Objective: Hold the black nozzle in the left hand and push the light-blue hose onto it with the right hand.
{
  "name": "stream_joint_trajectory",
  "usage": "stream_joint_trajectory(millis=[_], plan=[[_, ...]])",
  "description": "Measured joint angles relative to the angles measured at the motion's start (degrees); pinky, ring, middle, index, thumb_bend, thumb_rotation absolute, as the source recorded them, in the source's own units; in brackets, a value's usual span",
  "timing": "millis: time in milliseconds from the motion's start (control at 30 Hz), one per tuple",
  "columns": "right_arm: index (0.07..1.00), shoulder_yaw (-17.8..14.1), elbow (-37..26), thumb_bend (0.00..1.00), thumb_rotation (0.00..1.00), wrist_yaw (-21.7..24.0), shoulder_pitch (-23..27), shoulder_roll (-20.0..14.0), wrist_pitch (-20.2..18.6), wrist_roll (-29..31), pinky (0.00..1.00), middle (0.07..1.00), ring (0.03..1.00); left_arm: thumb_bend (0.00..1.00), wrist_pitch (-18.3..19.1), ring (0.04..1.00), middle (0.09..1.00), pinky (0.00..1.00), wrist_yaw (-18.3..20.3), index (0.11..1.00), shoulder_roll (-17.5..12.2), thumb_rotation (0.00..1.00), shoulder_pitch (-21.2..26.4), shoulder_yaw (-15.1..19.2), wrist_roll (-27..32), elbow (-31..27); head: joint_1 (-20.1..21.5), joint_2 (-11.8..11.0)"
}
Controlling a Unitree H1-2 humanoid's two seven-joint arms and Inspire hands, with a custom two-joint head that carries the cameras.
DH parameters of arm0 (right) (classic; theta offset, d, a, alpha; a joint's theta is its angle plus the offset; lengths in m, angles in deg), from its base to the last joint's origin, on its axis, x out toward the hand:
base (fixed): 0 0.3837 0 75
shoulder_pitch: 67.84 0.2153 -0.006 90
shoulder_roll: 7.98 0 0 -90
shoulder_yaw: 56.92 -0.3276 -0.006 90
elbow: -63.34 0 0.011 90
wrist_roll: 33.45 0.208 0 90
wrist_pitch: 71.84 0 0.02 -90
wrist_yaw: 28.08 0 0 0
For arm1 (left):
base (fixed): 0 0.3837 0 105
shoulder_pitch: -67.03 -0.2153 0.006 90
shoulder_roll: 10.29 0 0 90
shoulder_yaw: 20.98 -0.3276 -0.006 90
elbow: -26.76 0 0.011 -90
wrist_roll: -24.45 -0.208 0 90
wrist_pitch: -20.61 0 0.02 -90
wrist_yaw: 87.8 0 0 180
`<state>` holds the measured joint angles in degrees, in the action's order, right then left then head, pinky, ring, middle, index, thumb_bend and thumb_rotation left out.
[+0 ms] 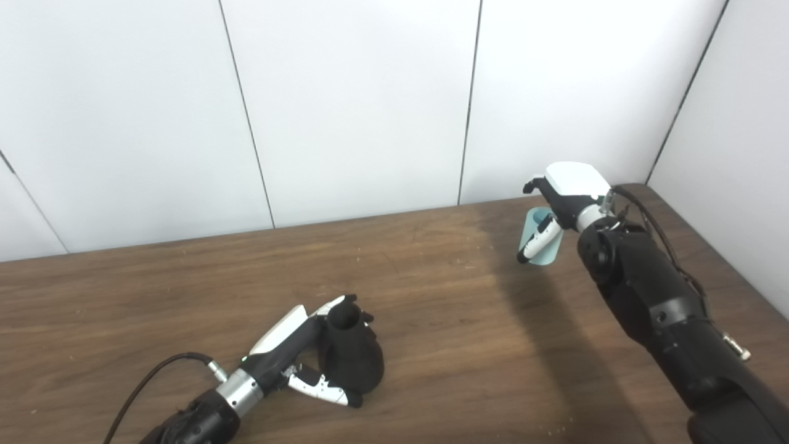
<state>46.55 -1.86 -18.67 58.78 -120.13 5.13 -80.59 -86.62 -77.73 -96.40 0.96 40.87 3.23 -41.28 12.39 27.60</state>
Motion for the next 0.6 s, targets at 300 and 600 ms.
stream_joint_trajectory(millis=[300, 600], plan=[[0.771, 0.8, 0.0, 0.98, 0.25, 1.0, 0.6, 0.0, -0.1, 0.0, 0.68, 0.832, 0.803, 0.52, 0.0, 0.991, 0.812, 1.0, 0.0, 0.48, 0.0, 0.07, 0.0, 0.0, 0.0, 0.0, 0.0, 0.1], [0.755, 1.8, 0.0, 0.98, 0.25, 2.1, 0.6, -0.1, -0.3, -0.9, 0.67, 0.824, 0.789, 0.52, 0.0, 0.992, 0.813, 1.0, 0.0, 0.48, 0.0, 0.06, 0.0, 0.0, 0.0, 0.0, -0.1, 0.2]])
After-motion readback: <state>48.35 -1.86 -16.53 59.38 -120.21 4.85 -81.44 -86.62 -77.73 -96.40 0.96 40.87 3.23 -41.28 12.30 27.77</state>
